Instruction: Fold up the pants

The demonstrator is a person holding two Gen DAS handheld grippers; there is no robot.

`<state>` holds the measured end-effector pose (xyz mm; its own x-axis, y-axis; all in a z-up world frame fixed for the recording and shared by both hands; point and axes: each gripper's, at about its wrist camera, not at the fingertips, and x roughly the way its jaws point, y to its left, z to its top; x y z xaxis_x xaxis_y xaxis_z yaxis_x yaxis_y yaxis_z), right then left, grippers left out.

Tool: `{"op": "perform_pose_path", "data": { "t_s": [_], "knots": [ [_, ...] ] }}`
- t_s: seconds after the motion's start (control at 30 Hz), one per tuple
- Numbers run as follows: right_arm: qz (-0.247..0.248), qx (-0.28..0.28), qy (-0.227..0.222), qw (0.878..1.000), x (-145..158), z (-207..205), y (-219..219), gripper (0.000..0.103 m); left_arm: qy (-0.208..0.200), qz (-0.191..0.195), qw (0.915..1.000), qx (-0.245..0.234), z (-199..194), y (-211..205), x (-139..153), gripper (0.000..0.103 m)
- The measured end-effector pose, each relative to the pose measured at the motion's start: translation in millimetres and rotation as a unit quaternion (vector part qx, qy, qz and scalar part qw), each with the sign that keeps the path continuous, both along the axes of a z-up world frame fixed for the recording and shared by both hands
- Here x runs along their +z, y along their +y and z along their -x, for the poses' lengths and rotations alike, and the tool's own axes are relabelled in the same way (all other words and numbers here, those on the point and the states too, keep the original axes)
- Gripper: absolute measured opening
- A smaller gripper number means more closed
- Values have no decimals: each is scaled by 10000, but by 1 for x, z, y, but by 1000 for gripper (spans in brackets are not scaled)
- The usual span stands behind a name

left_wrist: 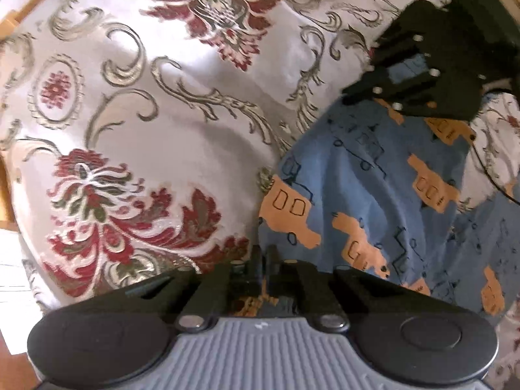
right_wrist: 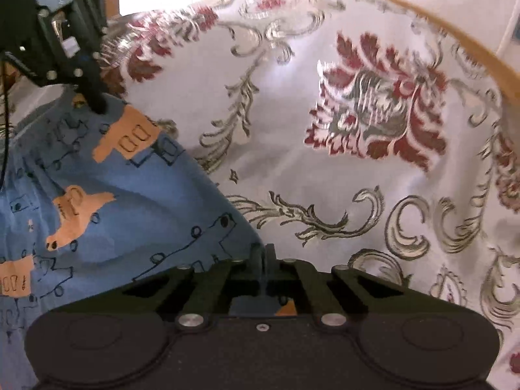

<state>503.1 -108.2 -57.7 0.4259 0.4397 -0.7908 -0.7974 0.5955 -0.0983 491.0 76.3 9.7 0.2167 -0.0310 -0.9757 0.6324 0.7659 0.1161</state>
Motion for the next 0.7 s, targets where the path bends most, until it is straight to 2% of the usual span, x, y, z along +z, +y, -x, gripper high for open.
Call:
{"op": "perform_pose_path", "data": {
  "t_s": [0.1,0.2,0.4,0.5,0.7],
  "knots": [
    [-97,-87,-333,9994,11,20,-8,0,-309,-46,9995,71,11,-1,7,2],
    [-139,-256,-599,9978,24,41,-11,0,-688,4,9976,-52,32,-4,15,2],
    [-258,-626,-1009,9926,53,96,-23,0,-1237,240,9920,34,73,-2,36,2],
    [-308,-812,-1154,9895,65,133,-25,0,-1565,372,9870,3,98,-2,47,2],
    [-194,-881,-1525,9842,77,215,-17,0,-2387,286,9706,-97,156,-7,53,2]
  ]
}}
